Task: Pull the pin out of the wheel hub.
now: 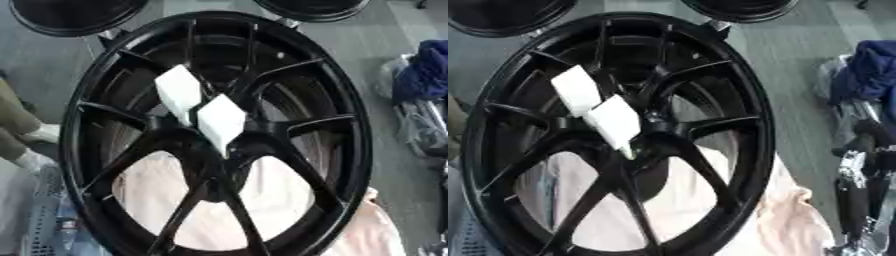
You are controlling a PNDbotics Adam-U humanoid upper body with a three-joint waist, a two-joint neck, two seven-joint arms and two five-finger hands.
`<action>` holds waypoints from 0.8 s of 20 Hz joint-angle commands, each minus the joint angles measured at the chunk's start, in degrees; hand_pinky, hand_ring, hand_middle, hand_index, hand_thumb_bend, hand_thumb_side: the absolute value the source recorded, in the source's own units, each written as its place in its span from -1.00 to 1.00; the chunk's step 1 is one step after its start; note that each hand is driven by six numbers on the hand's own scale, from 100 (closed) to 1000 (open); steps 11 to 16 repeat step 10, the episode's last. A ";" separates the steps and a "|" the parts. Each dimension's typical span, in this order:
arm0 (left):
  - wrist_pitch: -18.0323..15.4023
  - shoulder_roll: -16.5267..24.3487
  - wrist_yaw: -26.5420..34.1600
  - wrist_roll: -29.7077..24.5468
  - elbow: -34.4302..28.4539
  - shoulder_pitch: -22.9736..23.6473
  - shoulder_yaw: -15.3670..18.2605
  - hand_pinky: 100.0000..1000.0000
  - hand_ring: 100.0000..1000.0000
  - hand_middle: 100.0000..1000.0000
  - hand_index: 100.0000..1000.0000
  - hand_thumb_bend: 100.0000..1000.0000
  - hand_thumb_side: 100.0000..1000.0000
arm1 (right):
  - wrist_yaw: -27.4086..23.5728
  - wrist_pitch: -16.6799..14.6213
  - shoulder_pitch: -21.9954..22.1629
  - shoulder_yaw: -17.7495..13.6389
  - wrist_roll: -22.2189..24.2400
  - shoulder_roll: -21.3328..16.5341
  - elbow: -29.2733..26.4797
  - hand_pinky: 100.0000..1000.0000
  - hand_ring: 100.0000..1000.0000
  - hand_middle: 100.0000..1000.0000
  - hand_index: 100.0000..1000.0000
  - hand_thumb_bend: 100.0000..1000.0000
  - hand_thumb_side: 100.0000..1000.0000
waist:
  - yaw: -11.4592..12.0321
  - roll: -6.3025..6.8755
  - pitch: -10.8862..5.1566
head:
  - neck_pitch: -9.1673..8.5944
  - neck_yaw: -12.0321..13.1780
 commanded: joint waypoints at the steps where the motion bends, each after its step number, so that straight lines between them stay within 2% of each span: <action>1: -0.32 0.79 7.13 5.30 -8.67 0.69 1.34 0.61 0.25 0.01 0.43 -1.00 0.19 | 0.42 -0.69 0.04 -0.03 -0.26 -1.16 -0.71 -0.07 0.53 0.40 0.52 -1.00 0.19 | 0.16 -0.01 -1.27 | -0.37 0.04; 5: -0.33 -0.76 15.60 14.06 -18.90 3.99 1.72 0.60 0.23 -0.01 0.42 -1.00 0.19 | 1.20 -1.01 -0.19 0.02 -0.30 -1.44 -0.71 -0.06 0.54 0.40 0.52 -1.00 0.18 | 0.25 -0.29 -1.10 | -0.32 0.15; 10: -0.16 -4.82 21.29 22.39 -30.11 9.31 3.15 0.60 0.22 -0.01 0.41 -1.00 0.22 | 2.45 -1.42 -0.60 0.15 -0.76 -1.62 -0.71 -0.06 0.54 0.41 0.53 -1.00 0.15 | 0.40 -0.51 -0.79 | -0.22 0.41; 16: -0.16 -4.82 21.29 22.39 -30.11 9.31 3.15 0.60 0.22 -0.01 0.41 -1.00 0.22 | 2.45 -1.42 -0.60 0.15 -0.76 -1.62 -0.71 -0.06 0.54 0.41 0.53 -1.00 0.15 | 0.40 -0.51 -0.79 | -0.22 0.41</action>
